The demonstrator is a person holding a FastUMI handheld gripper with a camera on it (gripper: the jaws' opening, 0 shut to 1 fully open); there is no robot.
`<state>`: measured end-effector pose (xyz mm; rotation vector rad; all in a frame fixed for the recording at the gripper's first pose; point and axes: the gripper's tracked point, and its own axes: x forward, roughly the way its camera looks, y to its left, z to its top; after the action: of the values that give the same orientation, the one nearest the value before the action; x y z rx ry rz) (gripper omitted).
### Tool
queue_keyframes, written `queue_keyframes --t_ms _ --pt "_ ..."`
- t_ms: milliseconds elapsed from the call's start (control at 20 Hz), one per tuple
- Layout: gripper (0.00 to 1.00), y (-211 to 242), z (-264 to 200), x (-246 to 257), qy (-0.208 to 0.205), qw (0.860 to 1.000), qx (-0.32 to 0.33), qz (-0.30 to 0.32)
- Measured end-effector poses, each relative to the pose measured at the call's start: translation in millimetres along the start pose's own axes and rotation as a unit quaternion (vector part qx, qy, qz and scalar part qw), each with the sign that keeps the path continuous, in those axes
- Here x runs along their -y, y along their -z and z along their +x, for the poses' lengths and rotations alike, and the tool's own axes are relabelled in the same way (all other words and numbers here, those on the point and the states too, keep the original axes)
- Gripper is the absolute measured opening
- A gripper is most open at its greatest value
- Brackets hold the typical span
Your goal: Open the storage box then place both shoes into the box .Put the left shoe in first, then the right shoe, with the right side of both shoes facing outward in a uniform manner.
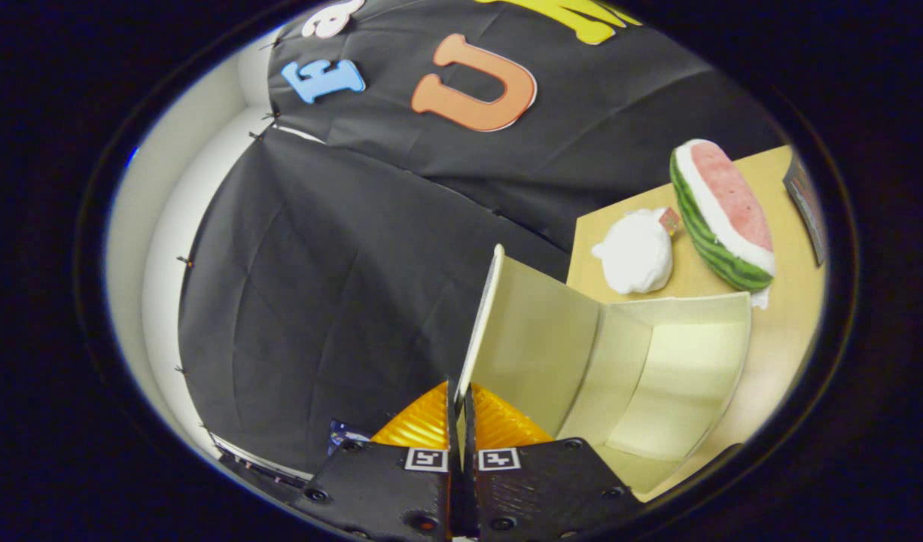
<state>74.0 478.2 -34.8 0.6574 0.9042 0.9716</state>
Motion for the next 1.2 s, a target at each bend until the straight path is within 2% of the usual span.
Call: queue_keyframes --t_ms 150,250,450,600,650,750,950,1000,1200 --pt "0.02 5.2 25.9 -15.2 0.013 0.999 -0.006 -0.038" --pt "0.11 11.2 44.3 -21.3 0.021 0.998 -0.009 -0.057" --pt "0.37 15.5 65.2 -30.3 0.035 0.996 -0.010 -0.080" --pt "0.67 11.9 61.5 -32.2 0.045 0.994 0.005 -0.098" --pt "0.76 9.3 54.7 -29.9 0.051 0.993 0.014 -0.105" --pt "0.83 1.3 34.3 -22.1 0.071 0.989 0.043 -0.119" --pt "0.85 -2.6 -28.2 -2.0 0.123 0.973 0.098 -0.172" --pt "0.91 -3.7 -50.3 4.9 0.139 0.967 0.113 -0.182" --pt "0.91 -9.6 -145.1 42.5 0.198 0.947 0.166 -0.189"
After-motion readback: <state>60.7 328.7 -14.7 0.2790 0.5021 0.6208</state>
